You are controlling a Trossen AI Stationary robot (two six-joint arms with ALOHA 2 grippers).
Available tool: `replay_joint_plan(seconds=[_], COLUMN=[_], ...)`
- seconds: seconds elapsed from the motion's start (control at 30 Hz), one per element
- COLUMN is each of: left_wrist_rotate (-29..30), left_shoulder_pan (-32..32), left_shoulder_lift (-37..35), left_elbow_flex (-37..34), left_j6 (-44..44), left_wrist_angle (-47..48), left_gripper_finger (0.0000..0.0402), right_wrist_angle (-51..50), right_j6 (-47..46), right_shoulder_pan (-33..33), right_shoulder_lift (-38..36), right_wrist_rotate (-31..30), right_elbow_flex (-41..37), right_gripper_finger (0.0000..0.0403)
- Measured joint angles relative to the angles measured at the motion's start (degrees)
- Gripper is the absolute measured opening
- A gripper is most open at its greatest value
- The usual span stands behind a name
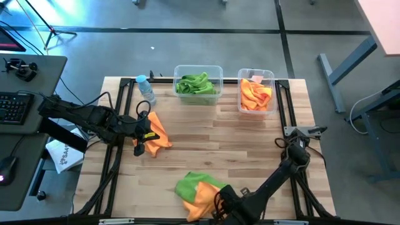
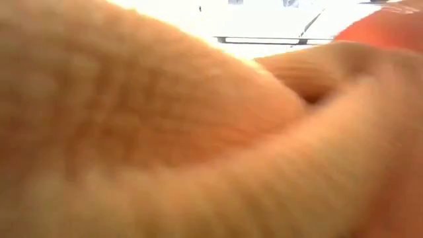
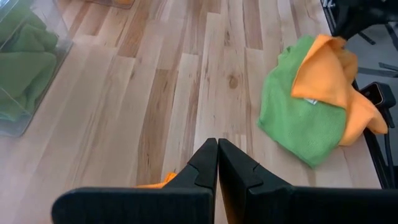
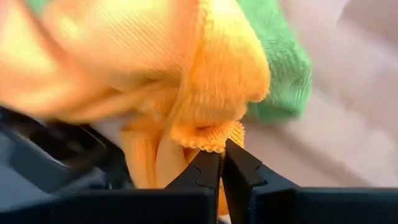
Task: Sort microfiber towel by color & place in baskets
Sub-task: Put the yellow towel into the right transparent bin
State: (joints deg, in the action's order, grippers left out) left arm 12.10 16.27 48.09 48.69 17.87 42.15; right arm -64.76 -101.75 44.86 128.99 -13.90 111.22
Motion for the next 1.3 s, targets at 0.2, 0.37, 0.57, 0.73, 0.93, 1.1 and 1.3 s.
replay_joint_plan(seconds=[0.2, 0.37, 0.57, 0.73, 0.93, 1.1, 1.3], left_wrist_rotate=[0.0, 0.0, 0.0, 0.0, 0.0, 0.0, 0.0], left_shoulder_pan=[0.0, 0.0, 0.0, 0.0, 0.0, 0.0, 0.0], left_shoulder_lift=[0.0, 0.0, 0.0, 0.0, 0.0, 0.0, 0.0], left_elbow_flex=[0.0, 0.0, 0.0, 0.1, 0.1, 0.1, 0.1], left_j6=[0.0, 0.3, 0.5, 0.5, 0.5, 0.5, 0.5], left_wrist_angle=[0.0, -0.1, -1.7, -3.4, -3.3, -3.3, -3.2], left_gripper_finger=[0.0, 0.0, 0.0, 0.0, 0.0, 0.0, 0.0], right_wrist_angle=[-14.4, -25.7, -22.7, -22.6, -21.5, -19.9, -19.8], right_j6=[0.0, 1.3, 16.1, 24.1, 31.8, 37.7, 45.6], right_shoulder_pan=[0.0, -0.7, -4.3, -7.8, -11.3, -13.6, -16.2], right_shoulder_lift=[-0.2, -0.3, -3.6, -5.6, -9.6, -13.8, -18.8], right_wrist_rotate=[-16.6, -29.3, -37.3, -41.4, -45.2, -46.2, -46.9], right_elbow_flex=[11.0, 20.8, 22.3, 22.2, 22.2, 22.2, 22.2], right_gripper_finger=[0.0003, 0.0001, 0.0001, 0.0001, 0.0, 0.0, 0.0])
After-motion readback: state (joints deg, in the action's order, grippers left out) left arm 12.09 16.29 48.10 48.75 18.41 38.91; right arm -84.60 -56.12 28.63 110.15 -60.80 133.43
